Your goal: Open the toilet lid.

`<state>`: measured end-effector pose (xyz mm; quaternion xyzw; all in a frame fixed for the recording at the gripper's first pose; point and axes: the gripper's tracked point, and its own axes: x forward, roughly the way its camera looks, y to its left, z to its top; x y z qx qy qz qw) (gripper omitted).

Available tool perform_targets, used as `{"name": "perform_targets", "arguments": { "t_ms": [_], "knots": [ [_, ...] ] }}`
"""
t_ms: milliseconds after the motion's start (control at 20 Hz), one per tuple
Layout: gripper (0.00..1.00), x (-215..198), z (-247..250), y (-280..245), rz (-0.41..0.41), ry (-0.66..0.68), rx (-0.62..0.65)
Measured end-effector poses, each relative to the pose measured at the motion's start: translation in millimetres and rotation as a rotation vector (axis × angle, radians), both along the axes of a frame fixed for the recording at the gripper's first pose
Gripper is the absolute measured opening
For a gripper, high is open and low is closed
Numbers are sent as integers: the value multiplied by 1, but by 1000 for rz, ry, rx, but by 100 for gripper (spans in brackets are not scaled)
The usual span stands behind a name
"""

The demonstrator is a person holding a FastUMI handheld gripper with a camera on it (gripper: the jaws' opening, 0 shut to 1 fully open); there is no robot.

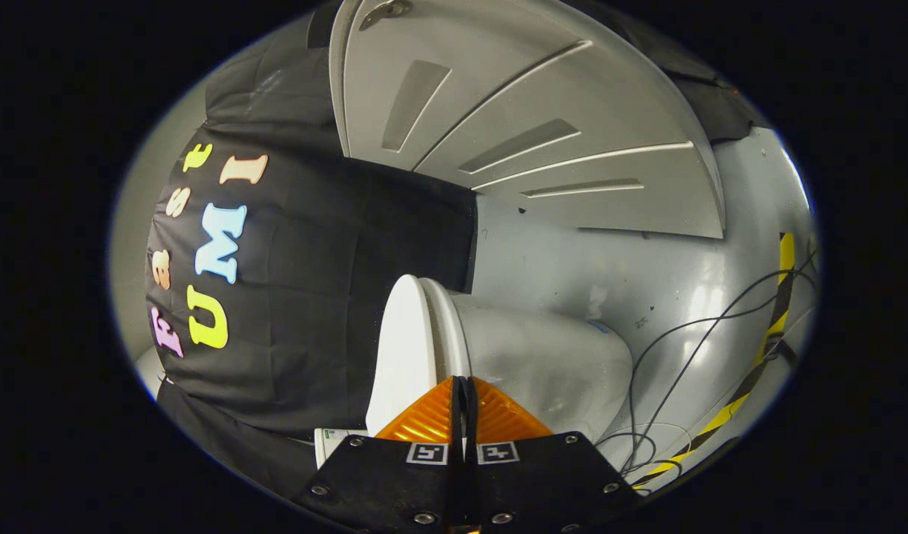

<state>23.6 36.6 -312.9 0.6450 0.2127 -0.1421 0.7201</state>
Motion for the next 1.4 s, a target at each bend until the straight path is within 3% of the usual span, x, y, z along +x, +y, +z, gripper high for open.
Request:
{"name": "perform_targets", "arguments": {
  "t_ms": [150,750,1400],
  "knots": [
    [0,0,9,-3,39,30,-52],
    [0,8,74,-6,45,3,-101],
    [0,21,192,14,119,-153,-272]
  ]
}}
